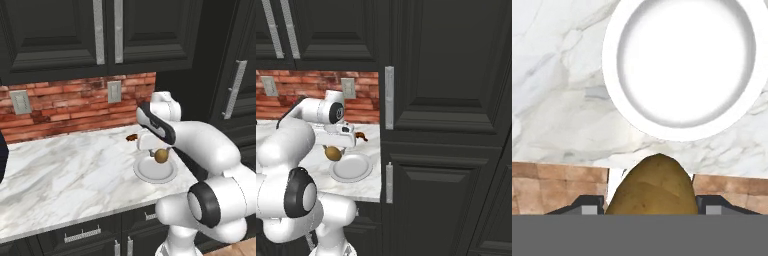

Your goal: Pick the potato from the microwave and place it on plate located on the counter.

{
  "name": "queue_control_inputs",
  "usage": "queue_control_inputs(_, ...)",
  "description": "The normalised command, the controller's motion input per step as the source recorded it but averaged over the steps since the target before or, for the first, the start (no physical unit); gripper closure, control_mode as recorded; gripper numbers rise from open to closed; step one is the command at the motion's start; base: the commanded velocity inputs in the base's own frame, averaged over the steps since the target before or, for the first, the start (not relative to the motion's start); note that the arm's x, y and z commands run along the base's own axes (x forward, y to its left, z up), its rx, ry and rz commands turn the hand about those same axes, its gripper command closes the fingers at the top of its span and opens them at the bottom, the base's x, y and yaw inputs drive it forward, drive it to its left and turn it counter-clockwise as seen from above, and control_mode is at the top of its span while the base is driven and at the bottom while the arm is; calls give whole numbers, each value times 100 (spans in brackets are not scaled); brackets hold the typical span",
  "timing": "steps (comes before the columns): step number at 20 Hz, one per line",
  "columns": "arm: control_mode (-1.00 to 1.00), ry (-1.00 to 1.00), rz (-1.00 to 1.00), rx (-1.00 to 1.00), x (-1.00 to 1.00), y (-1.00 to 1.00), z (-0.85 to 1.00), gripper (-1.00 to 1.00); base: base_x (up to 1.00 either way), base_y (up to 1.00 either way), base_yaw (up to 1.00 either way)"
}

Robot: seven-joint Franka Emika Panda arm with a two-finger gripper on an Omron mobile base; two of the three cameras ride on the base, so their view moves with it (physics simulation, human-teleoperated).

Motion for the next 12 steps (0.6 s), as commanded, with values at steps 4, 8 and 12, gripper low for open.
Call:
queue_control_inputs(4, -100, 0, 1, 0, 77, 0, -62, 100, 0, 0, 0)
queue_control_inputs(8, -100, 0, 1, 4, 82, 0, -57, 100, 0, 0, 0)
queue_control_inputs(12, -100, -5, 0, 5, 61, -1, -53, 100, 0, 0, 0)
